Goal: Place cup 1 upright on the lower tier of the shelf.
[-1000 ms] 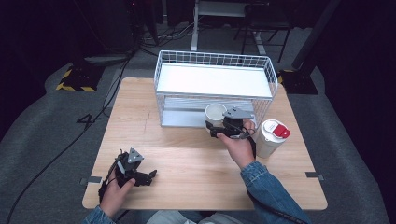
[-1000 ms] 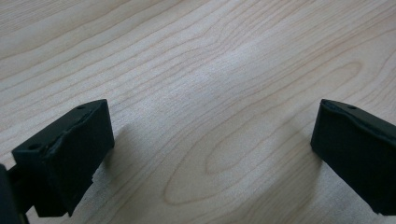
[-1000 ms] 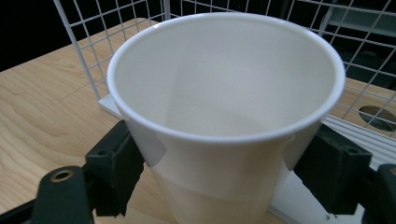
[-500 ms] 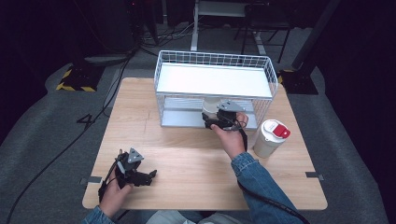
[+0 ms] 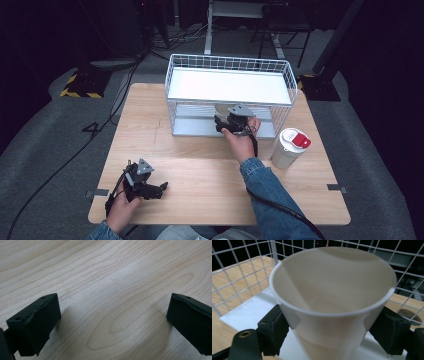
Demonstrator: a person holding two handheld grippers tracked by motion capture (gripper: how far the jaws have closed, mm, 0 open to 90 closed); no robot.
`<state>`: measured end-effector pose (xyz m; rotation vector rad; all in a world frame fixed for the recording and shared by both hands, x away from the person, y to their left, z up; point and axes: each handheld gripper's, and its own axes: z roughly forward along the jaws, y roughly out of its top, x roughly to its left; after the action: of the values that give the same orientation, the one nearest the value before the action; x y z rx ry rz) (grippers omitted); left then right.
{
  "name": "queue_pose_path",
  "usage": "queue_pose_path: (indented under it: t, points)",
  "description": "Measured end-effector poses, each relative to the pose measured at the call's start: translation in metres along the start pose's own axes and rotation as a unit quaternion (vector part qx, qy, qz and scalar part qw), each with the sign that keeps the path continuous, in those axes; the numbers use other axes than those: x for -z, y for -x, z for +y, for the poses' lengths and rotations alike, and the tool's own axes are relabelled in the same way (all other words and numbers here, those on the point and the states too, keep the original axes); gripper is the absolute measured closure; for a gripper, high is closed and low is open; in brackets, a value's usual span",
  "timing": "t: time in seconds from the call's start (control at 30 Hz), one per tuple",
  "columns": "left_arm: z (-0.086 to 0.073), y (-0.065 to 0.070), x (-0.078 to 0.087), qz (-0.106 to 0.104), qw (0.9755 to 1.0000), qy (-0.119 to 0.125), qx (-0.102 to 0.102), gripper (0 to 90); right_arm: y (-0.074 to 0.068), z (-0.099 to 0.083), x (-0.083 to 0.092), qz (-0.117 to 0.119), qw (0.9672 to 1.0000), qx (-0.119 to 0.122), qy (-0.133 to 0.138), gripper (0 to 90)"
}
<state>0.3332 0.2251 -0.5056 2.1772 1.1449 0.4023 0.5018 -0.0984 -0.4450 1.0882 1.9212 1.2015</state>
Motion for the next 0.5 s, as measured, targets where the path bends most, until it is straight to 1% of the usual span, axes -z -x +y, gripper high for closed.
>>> queue_pose_path:
  t: [0.1, 0.27, 0.33, 0.43, 0.5]
  points:
    - [0.0, 0.0, 0.0, 0.0, 1.0, 0.0, 0.001, 0.0, 0.001, -0.002, -0.006, -0.005, 1.0, -0.005, 0.003, 21.6]
    - [0.0, 0.0, 0.0, 0.0, 1.0, 0.0, 0.0, 0.0, 0.001, -0.004, -0.011, -0.008, 1.0, -0.003, 0.001, 21.6]
    - [0.0, 0.0, 0.0, 0.0, 1.0, 0.0, 0.0, 0.0, 0.001, -0.006, -0.015, -0.008, 0.9999, -0.011, -0.001, 21.6]
    - [0.0, 0.0, 0.0, 0.002, 1.0, 0.002, 0.002, 0.0, 0.0, -0.008, -0.017, -0.012, 0.9999, -0.009, 0.006, 21.6]
    - [0.0, 0.0, 0.0, 0.002, 1.0, 0.002, 0.002, 0.1, -0.001, -0.008, -0.018, -0.007, 0.9999, -0.012, 0.006, 21.6]
